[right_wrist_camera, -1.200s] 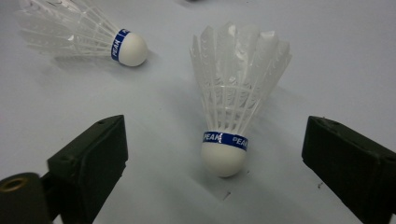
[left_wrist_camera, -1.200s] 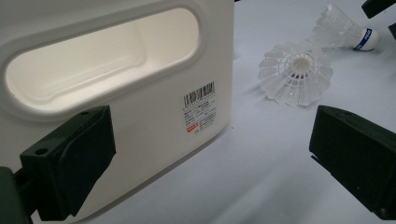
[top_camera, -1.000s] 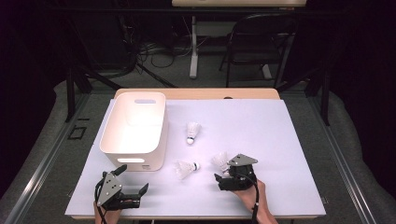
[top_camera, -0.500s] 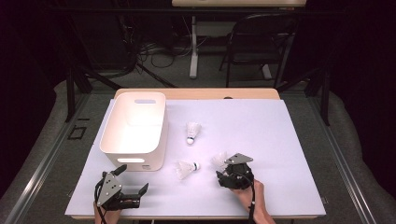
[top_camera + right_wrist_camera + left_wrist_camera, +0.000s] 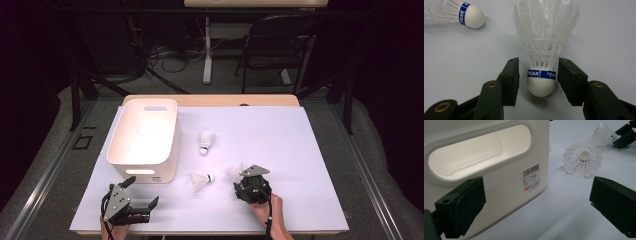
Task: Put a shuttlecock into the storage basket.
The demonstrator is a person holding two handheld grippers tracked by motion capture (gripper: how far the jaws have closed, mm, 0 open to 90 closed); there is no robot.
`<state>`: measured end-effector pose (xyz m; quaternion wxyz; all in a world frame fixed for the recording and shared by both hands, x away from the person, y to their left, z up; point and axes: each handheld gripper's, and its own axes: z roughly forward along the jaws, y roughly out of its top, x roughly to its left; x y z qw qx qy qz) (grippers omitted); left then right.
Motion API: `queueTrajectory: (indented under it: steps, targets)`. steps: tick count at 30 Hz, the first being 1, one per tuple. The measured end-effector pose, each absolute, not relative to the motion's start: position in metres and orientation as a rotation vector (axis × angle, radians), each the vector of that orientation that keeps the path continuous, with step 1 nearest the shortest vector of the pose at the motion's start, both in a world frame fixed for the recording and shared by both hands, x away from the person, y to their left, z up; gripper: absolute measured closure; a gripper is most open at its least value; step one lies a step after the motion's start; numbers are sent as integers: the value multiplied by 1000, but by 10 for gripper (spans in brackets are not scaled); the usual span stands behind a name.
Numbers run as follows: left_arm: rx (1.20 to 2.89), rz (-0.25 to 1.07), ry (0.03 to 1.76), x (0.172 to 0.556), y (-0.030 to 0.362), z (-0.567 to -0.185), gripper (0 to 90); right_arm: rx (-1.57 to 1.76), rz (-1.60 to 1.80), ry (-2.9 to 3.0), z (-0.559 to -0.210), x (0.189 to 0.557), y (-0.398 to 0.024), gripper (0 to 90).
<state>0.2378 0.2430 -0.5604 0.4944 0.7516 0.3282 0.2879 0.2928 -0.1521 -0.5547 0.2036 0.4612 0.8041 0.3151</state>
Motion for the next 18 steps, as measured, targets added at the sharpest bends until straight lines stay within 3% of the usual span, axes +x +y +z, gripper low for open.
queueTrajectory:
  steps: [10,18]
  targets:
    - [1821,698,793,238,243,-560,2,1346,926,2203,-553,292,-155,642]
    - [1822,702,794,238,243,-560,2,1355,942,2183,-549,292,-158,645]
